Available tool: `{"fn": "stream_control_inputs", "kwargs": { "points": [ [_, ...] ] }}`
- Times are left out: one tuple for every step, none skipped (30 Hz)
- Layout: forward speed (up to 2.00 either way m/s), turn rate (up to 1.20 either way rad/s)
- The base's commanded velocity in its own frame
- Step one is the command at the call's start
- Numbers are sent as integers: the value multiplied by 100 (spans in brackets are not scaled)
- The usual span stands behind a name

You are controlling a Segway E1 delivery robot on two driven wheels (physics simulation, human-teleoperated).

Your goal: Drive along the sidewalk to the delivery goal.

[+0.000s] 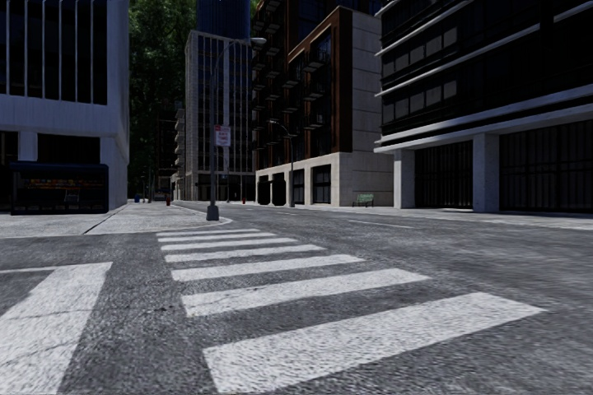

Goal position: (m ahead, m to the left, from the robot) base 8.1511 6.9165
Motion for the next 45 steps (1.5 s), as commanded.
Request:
{"fn": "stream_control_inputs", "kwargs": {
  "points": [
    [160, 0],
    [160, 0],
    [160, 0],
    [160, 0],
    [160, 0],
    [160, 0],
    [160, 0],
    [160, 0],
    [160, 0],
    [160, 0],
    [160, 0],
    [160, 0],
    [160, 0],
    [160, 0],
    [160, 0],
    [160, 0],
    [160, 0],
    [160, 0],
    [160, 0],
    [160, 0],
    [160, 0],
    [160, 0],
    [160, 0],
    [160, 0],
    [160, 0],
    [160, 0],
    [160, 0],
    [160, 0],
    [160, 0],
    [160, 2],
    [160, 2],
    [160, 25],
    [160, 47],
    [160, 68],
    [160, 78],
    [160, 78],
    [160, 85],
    [160, 91],
    [160, 93],
    [160, 93],
    [160, 93],
    [160, 88],
    [160, 43],
    [160, 26],
    [160, 20]
  ]
}}
